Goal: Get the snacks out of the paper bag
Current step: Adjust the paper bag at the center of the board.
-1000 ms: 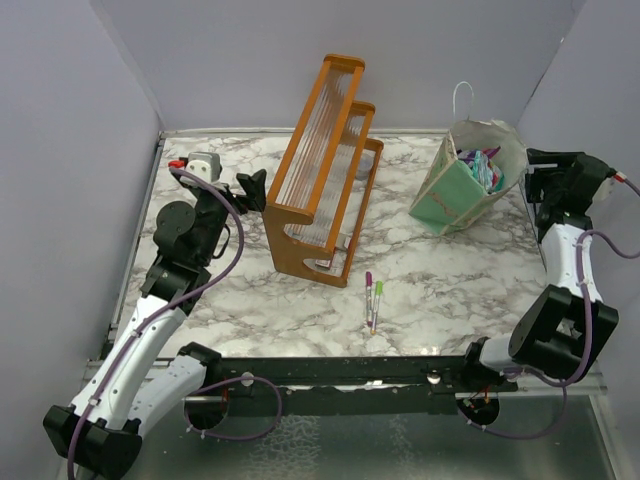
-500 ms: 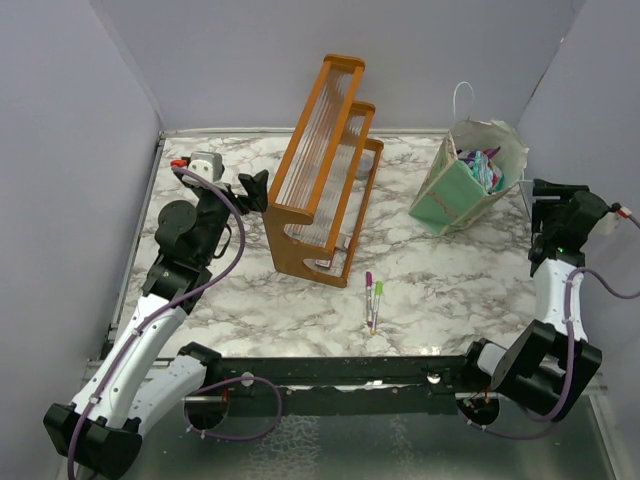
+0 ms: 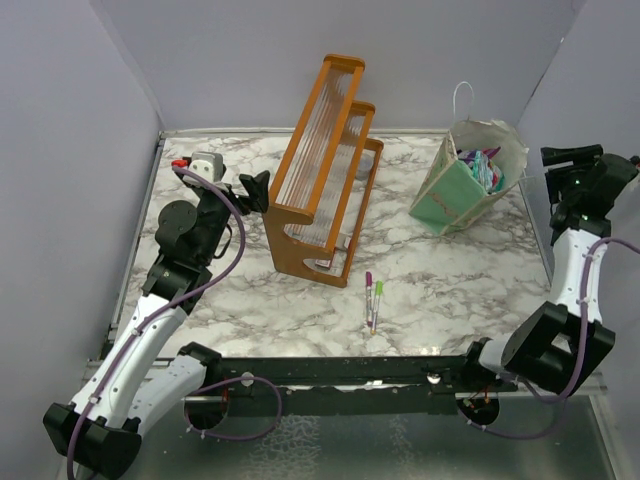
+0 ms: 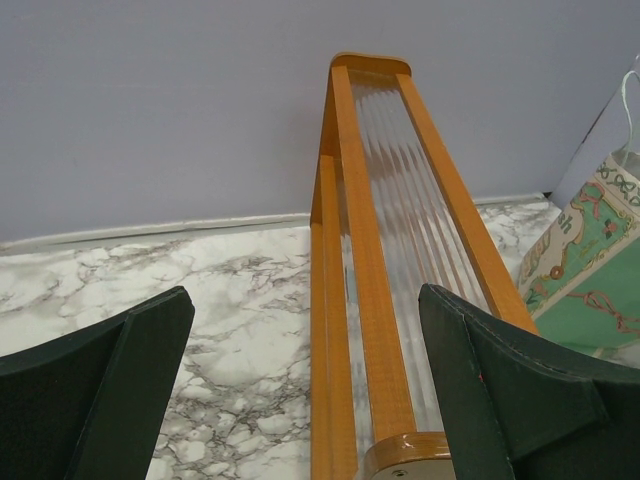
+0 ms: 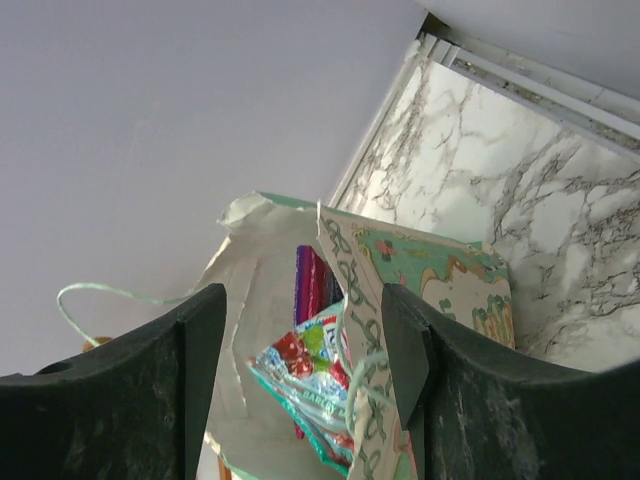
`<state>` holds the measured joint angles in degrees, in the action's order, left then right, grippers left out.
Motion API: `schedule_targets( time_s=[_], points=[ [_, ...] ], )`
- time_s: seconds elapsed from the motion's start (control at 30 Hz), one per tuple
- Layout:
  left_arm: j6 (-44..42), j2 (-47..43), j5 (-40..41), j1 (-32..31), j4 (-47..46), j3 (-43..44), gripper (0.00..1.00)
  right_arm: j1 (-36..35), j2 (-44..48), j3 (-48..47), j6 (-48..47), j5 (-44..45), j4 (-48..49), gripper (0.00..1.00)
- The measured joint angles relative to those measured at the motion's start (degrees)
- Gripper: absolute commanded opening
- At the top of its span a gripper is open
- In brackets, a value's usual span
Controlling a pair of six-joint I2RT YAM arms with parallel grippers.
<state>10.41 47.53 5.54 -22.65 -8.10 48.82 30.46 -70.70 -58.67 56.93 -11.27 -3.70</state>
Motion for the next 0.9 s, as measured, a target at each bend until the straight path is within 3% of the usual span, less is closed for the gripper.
schedule_targets(
  time_s=[0.03,0.13,0.7,0.9],
  points=[
    [0.02,0.0,0.0,-0.02,0.0,0.02,0.99,0.0,-1.53,-2.51,-0.46,-0.02,-2.05,0.52],
    [0.15,0.0,0.0,-0.22,0.0,0.0,0.99,0.0,-5.22,-6.34,-1.55,-0.07,-6.25,0.49],
    [0.17,0.0,-0.11,-0.35,0.0,0.0,0.99,0.0,-9.14,-7.41,0.28,-1.49,-18.25,0.55],
    [0.2,0.0,-0.17,-0.35,0.0,0.0,0.99,0.0,-8.44,-11.61,0.5,-0.72,-22.14,0.49]
  ],
)
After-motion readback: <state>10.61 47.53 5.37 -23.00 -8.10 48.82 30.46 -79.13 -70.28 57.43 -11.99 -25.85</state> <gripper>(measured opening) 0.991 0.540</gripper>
